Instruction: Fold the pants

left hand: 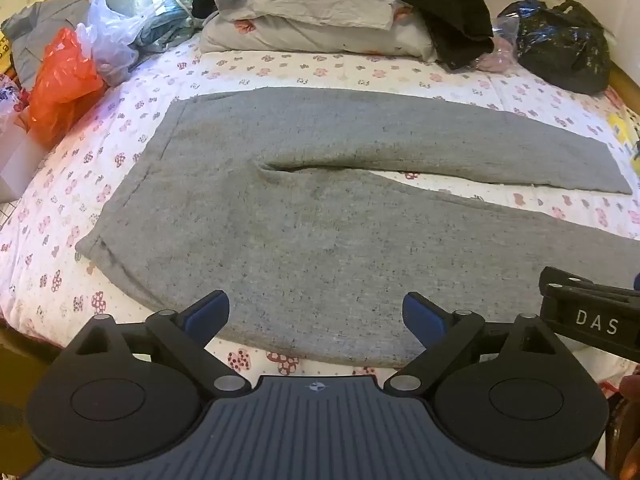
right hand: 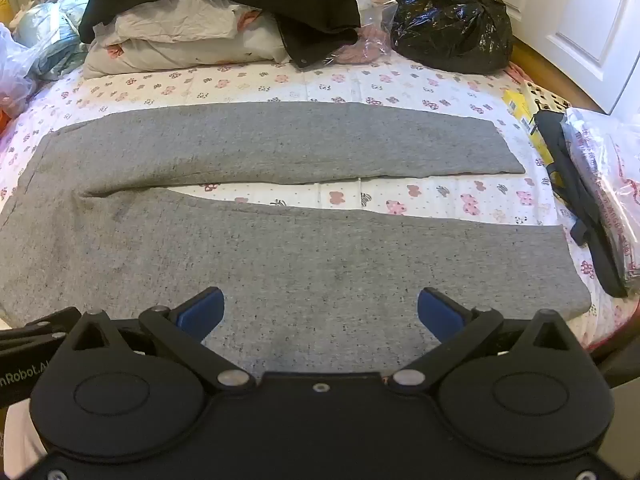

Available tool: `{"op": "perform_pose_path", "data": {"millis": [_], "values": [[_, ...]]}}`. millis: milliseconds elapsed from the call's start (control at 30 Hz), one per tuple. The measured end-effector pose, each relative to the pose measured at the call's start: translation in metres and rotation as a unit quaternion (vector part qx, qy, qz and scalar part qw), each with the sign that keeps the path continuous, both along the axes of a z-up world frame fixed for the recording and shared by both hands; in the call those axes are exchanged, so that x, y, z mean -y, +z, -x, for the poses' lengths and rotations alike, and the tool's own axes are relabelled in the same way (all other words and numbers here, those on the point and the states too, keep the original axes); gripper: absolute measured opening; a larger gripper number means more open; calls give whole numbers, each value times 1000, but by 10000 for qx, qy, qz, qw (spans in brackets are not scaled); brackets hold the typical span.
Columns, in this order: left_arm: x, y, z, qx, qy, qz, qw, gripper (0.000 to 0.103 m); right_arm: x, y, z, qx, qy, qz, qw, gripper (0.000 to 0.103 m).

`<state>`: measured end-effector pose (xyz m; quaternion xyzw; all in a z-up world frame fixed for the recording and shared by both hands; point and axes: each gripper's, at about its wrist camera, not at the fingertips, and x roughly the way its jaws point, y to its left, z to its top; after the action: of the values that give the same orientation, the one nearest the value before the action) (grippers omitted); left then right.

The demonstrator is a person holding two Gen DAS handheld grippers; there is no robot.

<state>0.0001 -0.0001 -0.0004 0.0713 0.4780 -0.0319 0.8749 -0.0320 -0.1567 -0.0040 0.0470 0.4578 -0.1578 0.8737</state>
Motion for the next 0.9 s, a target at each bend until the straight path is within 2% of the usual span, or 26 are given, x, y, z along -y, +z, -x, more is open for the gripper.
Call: {"op": "perform_pose_path", "data": {"millis": [900], "values": [[-2, -4, -2, -187, -28, -11, 9998, 94, -2, -3, -2, -103, 52, -20, 9999, 103]]}}
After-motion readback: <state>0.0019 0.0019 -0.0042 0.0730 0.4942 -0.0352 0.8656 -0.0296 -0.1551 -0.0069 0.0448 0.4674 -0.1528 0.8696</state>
